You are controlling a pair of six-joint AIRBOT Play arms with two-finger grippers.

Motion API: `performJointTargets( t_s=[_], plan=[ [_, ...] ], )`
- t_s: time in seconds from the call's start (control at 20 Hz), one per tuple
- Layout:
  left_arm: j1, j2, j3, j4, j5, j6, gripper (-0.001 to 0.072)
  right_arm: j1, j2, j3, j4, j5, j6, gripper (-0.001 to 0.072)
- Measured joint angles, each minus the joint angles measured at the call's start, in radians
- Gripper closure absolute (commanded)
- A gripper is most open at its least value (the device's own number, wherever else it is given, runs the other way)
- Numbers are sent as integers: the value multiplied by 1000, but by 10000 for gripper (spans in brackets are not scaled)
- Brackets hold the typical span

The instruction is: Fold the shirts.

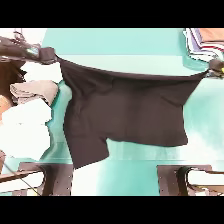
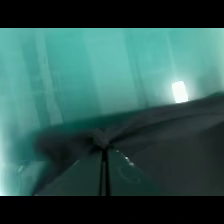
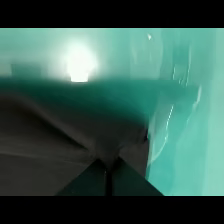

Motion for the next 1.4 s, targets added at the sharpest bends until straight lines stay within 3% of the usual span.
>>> performJointTargets(
  t_s=[0.2,0.35,0.55,0.85,0.9,0.95,1.0,1.4],
  plan=[
    [-8,-122,4,-7,212,3,683,15,-190,113,-7,-48,-1,698],
    [-10,-156,17,-14,302,3,684,20,-262,200,-7,-73,-5,699],
    [-9,-161,21,45,201,-24,685,24,-241,166,-17,-73,-36,698],
    [-10,-162,-80,184,40,-92,681,37,-123,-121,-18,-135,-49,697],
    [-10,-163,-104,195,29,-97,674,42,-109,-164,-18,-150,-49,678],
    [-10,-163,-124,202,22,-101,420,48,-97,-202,-18,-164,-50,484],
    [-10,-163,-140,212,13,-108,263,57,-89,-236,-18,-173,-50,237],
    [-9,-20,-275,309,-179,-163,281,58,58,-391,-17,-136,-51,217]
  ],
)
